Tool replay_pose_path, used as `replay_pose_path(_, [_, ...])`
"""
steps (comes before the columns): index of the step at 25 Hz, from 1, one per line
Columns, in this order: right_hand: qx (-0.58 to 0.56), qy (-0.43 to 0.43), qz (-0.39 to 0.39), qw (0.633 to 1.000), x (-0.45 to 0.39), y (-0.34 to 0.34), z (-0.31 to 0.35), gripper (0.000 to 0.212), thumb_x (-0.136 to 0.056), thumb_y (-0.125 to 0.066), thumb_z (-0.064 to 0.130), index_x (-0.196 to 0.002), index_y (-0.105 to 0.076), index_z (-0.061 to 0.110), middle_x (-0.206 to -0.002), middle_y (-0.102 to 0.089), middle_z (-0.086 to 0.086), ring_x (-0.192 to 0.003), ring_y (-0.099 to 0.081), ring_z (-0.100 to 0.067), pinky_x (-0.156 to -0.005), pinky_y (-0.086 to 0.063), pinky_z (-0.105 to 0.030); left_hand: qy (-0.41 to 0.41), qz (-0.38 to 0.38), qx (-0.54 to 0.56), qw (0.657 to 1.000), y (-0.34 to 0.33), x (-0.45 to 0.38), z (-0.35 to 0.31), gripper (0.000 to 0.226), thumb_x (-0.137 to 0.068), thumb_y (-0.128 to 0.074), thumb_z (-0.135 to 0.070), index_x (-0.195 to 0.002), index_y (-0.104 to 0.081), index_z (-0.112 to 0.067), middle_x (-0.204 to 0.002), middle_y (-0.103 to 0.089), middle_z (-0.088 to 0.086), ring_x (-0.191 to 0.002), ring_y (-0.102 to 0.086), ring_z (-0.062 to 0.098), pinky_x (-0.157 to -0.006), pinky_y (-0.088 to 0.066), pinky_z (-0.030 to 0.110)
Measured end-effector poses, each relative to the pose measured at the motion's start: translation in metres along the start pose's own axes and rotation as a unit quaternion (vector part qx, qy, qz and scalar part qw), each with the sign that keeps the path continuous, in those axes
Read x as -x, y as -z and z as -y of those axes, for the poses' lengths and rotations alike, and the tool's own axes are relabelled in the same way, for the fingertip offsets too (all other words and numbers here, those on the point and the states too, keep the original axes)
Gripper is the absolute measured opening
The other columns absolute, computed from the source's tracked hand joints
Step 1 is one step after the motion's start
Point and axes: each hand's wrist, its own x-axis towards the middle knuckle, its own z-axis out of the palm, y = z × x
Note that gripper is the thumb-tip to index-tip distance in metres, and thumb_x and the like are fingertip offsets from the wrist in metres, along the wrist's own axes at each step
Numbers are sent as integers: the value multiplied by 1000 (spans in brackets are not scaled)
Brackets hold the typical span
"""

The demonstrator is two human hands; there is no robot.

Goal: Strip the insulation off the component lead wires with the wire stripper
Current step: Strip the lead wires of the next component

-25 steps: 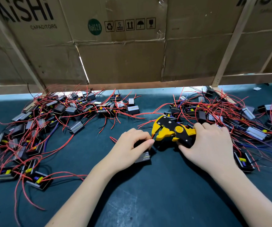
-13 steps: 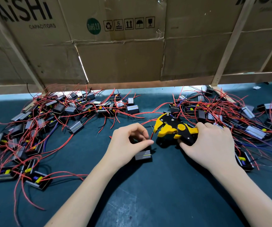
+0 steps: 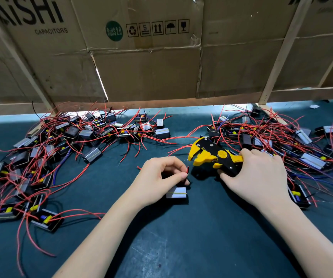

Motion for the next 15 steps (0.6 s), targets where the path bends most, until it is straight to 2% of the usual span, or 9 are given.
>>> replay_pose_path(3, [-11, -2, -5, 1000, 0, 1, -1, 54, -70, -63, 67, -83, -56, 16, -83, -62, -2, -88, -62, -30, -77, -34, -38, 11, 8, 36, 999, 3, 1, -3, 6, -93, -63, -4, -89, -65, -7, -80, -75, 8, -82, -74, 15, -79, -53, 20])
replay_pose_path(9, [-40, 1, -58, 998, 0, 1, -2, 53, -64, -76, 54, -80, -60, 7, -81, -65, -13, -82, -61, -36, -75, -36, -41, 3, 0, -7, 1000, 7, 1, -8, 13, -95, -62, -15, -83, -67, -18, -68, -67, -5, -66, -58, 6, -71, -44, 16])
replay_pose_path(13, [-23, 13, -83, 996, 1, -2, 2, 54, -59, -80, 50, -79, -60, 4, -79, -63, -16, -78, -59, -37, -74, -36, -42, 36, 37, 30, 998, 5, 4, -10, 11, -96, -60, -15, -86, -62, -17, -65, -67, -2, -53, -48, 8, -49, -38, 15])
replay_pose_path(15, [-15, 18, -80, 997, 2, -3, 3, 54, -59, -79, 52, -79, -59, 5, -79, -63, -16, -80, -59, -37, -74, -36, -42, 37, 24, 8, 999, 3, 5, -10, 7, -94, -62, -14, -88, -60, -18, -62, -68, -2, -50, -46, 12, -47, -38, 16])
